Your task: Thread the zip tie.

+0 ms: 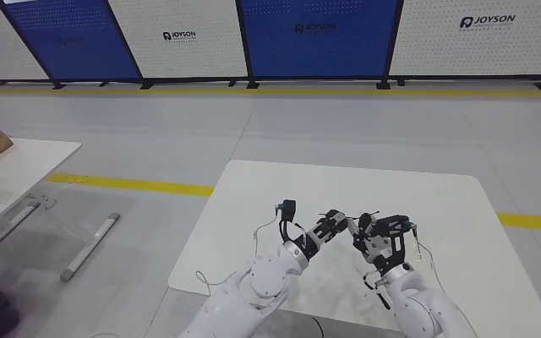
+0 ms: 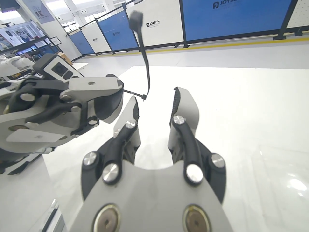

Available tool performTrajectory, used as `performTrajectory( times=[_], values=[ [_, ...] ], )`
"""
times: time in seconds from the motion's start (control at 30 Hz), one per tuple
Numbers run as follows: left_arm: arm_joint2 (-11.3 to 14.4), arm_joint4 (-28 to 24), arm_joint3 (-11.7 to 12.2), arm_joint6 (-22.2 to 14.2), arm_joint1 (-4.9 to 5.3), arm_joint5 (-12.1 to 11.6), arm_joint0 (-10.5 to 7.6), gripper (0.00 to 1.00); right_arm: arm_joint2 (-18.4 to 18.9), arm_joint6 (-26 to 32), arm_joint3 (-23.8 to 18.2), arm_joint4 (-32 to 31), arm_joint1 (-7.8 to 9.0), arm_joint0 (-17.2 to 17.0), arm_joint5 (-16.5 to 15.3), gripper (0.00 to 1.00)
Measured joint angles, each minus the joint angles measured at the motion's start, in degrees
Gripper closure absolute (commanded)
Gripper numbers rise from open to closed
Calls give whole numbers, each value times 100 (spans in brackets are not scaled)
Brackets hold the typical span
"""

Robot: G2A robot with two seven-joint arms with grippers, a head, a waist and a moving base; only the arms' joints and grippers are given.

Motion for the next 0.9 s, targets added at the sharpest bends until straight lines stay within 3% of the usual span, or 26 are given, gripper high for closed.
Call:
performTrajectory(
  times=[0.13, 0.37, 0.57, 0.9],
  values=[
    [12, 24, -4, -5, -4, 22, -5, 100, -2, -2, 5, 0, 0, 9, -11, 71],
    [75, 64, -2, -9, -20, 146, -32, 100, -4, 4, 5, -24, 2, 15, -18, 81],
    [102, 75, 7, 10, -33, 182, -46, 100, 9, 7, 24, -27, 5, 12, -27, 100],
    [93, 83, -11, 24, -38, 173, -17, 100, 1, 80, 11, -18, 10, 4, -77, 100]
  ],
)
